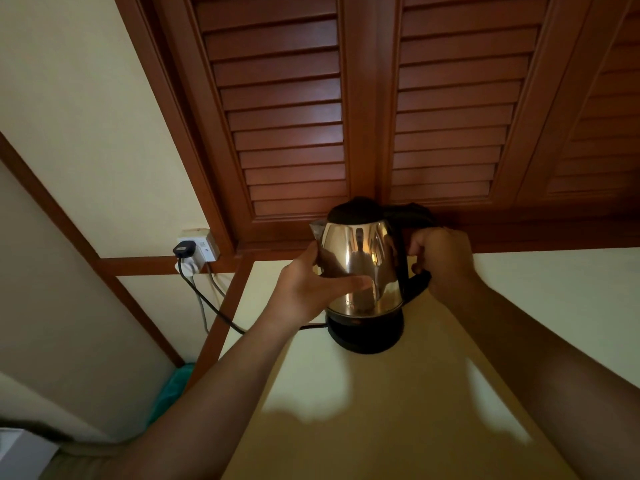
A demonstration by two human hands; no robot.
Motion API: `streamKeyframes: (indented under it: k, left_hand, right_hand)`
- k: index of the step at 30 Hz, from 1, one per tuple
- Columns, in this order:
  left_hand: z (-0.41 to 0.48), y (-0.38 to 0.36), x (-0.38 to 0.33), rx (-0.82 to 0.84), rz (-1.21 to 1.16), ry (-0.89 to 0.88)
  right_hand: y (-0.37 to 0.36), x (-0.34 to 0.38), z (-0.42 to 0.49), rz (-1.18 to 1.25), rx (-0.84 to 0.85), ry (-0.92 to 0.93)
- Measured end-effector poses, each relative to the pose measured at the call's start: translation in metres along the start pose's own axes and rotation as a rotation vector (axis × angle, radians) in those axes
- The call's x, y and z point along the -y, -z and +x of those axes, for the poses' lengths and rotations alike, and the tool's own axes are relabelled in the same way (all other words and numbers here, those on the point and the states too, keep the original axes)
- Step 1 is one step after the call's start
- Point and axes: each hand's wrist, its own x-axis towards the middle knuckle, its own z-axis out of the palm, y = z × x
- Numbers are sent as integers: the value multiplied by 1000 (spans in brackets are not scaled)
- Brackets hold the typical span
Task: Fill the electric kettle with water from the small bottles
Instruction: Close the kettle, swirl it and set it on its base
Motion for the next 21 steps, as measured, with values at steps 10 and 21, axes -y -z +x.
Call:
streamKeyframes:
  k: [10, 21]
  left_hand:
    - [-7, -1, 4, 10, -45, 11]
    - [-5, 7, 2, 55, -111, 54]
  right_hand:
    - [12, -6, -7, 19, 176, 81]
    - [22, -3, -10, 53, 359, 90]
